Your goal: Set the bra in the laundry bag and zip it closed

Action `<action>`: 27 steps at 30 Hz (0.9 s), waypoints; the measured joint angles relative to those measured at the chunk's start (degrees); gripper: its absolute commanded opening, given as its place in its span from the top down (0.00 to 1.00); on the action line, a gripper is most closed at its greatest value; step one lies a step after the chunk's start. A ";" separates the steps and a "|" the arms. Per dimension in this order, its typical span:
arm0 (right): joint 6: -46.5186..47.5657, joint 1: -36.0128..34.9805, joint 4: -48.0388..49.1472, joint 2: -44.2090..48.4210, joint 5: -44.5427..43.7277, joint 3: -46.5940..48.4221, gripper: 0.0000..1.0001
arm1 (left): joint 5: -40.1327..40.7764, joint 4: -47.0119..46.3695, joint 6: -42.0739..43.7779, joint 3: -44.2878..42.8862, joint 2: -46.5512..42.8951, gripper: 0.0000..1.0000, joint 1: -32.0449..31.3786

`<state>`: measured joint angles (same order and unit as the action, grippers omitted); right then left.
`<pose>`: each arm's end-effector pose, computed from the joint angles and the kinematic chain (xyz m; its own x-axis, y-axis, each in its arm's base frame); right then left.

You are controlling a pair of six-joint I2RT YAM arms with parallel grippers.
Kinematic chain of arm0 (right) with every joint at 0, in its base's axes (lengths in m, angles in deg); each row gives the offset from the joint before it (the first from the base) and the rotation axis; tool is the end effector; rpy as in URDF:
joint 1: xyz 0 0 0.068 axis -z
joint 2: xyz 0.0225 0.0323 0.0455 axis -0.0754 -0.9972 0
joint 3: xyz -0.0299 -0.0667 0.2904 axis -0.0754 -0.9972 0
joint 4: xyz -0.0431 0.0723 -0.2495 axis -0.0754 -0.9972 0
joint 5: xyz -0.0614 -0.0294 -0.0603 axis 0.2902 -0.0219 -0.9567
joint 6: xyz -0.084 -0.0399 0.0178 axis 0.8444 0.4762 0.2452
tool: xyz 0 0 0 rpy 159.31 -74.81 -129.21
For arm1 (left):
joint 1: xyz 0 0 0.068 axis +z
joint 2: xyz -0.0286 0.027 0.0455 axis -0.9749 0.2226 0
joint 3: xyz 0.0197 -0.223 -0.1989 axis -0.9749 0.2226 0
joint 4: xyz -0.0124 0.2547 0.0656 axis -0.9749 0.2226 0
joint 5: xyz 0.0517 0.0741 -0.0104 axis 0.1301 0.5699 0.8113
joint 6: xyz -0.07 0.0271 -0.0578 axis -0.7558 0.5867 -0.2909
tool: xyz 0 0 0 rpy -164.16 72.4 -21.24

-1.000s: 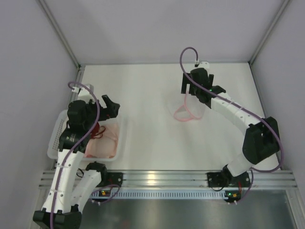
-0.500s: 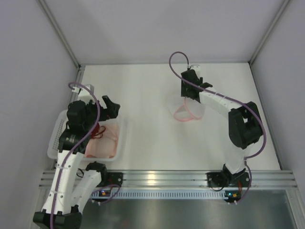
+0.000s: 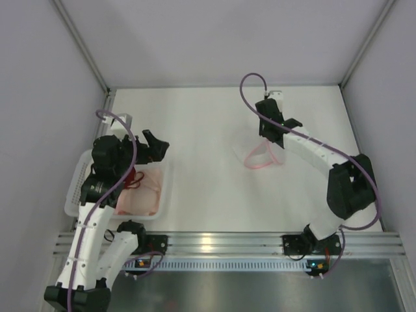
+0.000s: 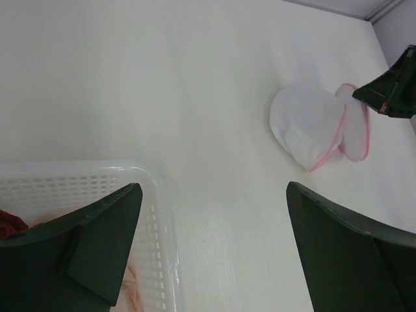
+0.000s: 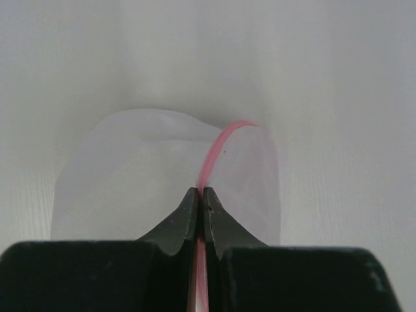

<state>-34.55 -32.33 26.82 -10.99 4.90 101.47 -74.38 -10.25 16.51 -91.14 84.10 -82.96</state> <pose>0.3766 0.1552 0.2496 -0.6394 -0.0008 -0.7689 0.0919 0.9928 -0.0774 0.1817 -0.0397 0.3503 -0.4108 -0.2985 -0.8615 0.1991 0.8927 -0.4043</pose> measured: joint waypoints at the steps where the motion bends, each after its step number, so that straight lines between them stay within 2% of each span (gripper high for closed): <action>1: 0.00 0.00 -0.15 2.03 -0.15 -1.11 1.00 | -0.66 -0.22 -0.44 -0.09 0.42 0.01 -0.39; 3: -0.07 0.00 -0.48 7.54 -0.24 -3.80 1.00 | -0.63 -0.46 -0.76 -0.66 1.95 0.01 -2.71; 5: -0.02 0.00 -0.57 12.55 -0.09 -5.77 1.00 | 1.81 -0.79 -0.90 -1.46 3.76 0.01 -7.58; 11: 0.02 0.07 -0.31 26.82 1.46 -10.69 1.00 | 13.66 -5.27 -0.46 -4.57 13.55 0.01 -33.00; 14: 0.13 0.07 -0.17 33.31 2.49 -13.90 1.00 | 18.18 -9.99 0.85 -5.38 21.07 0.01 -40.54; 18: 0.07 0.35 -0.31 39.52 4.52 -17.09 1.00 | 23.21 -16.17 3.32 -6.19 31.26 0.01 -45.00; 24: -0.39 0.44 -0.90 45.77 6.64 -19.17 1.00 | 25.03 -25.16 7.39 -9.40 44.15 0.02 -45.27; 27: -0.44 0.44 -0.92 48.37 7.37 -19.21 1.00 | 26.21 -27.74 8.68 -12.83 50.51 0.07 -45.38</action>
<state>-34.99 -31.89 25.90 37.38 12.27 82.26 -48.17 -37.99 25.18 -103.97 134.61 -128.34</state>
